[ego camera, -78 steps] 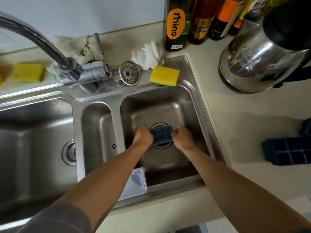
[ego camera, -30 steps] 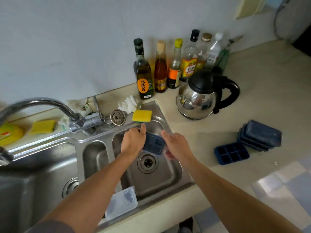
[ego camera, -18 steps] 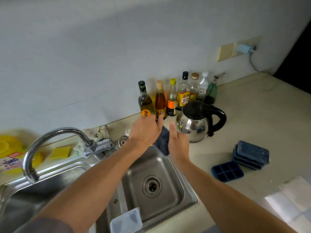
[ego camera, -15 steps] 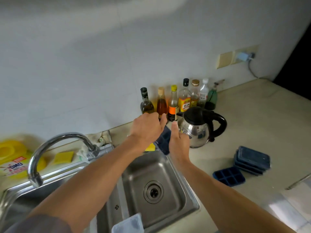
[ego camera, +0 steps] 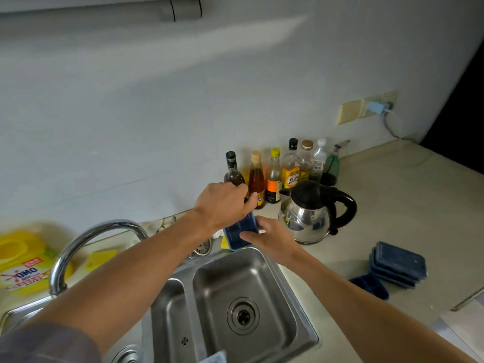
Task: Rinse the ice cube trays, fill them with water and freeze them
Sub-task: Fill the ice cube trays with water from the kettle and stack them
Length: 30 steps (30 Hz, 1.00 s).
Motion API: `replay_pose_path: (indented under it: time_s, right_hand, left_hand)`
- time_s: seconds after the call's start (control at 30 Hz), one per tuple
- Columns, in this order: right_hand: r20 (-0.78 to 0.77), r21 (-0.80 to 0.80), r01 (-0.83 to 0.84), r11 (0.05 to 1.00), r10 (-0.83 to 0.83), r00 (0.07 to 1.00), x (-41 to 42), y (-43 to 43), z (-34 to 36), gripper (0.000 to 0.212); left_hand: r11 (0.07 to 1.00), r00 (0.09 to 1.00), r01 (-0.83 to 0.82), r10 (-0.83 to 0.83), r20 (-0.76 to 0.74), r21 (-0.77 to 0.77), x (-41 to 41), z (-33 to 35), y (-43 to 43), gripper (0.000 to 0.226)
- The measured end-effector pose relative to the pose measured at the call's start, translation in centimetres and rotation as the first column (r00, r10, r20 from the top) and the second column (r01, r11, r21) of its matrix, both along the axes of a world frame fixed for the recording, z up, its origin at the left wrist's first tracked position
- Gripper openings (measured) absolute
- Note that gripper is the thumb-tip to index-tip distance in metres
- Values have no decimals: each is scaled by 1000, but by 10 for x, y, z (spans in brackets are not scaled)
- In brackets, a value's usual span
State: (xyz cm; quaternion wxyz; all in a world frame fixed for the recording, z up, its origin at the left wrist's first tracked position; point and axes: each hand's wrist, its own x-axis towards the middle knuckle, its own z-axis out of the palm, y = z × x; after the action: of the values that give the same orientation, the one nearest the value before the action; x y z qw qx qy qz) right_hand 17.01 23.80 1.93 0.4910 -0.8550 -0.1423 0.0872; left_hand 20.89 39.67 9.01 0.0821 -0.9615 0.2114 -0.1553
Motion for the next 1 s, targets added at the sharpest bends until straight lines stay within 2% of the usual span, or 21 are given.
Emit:
replay_pose_path:
  time_s: [0.2, 0.3, 0.53, 0.6, 0.67, 0.77, 0.87, 0.93, 1.0]
  right_hand:
    - [-65, 24, 18, 1000, -16, 998, 2, 0, -6, 27]
    - [-87, 26, 26, 999, -23, 996, 3, -12, -11, 26]
    - [-149, -8, 18, 1000, -19, 989, 11, -107, -32, 15]
    - [-206, 27, 37, 999, -30, 978, 12, -147, -37, 7]
    - [-253, 60, 117, 991, -99, 962, 14, -192, -40, 14]
    - [-332, 80, 314, 946, -272, 903, 18, -259, -48, 19]
    - [-355, 9, 421, 907, -391, 849, 19, -318, -57, 15]
    - [-388, -32, 428, 903, -406, 827, 19, -349, -64, 13]
    - [-410, -72, 412, 908, -404, 818, 19, -372, -70, 13]
  left_hand:
    - [998, 998, 40, -42, -52, -44, 10, -13, 0, 41]
    - [996, 998, 42, -46, -52, -74, 16, -25, -10, 42]
    - [944, 983, -74, 14, -185, -321, 29, -59, -93, 47]
    - [893, 952, -184, 57, -301, -412, 31, -71, -128, 48]
    - [820, 891, -318, 86, -446, -476, 32, -85, -169, 49]
    - [617, 733, -550, 35, -679, -563, 31, -106, -234, 58]
    - [413, 584, -708, -115, -804, -573, 25, -123, -292, 56]
    - [371, 532, -745, -171, -829, -555, 19, -135, -321, 46]
    - [441, 549, -699, -173, -818, -563, 14, -147, -340, 34]
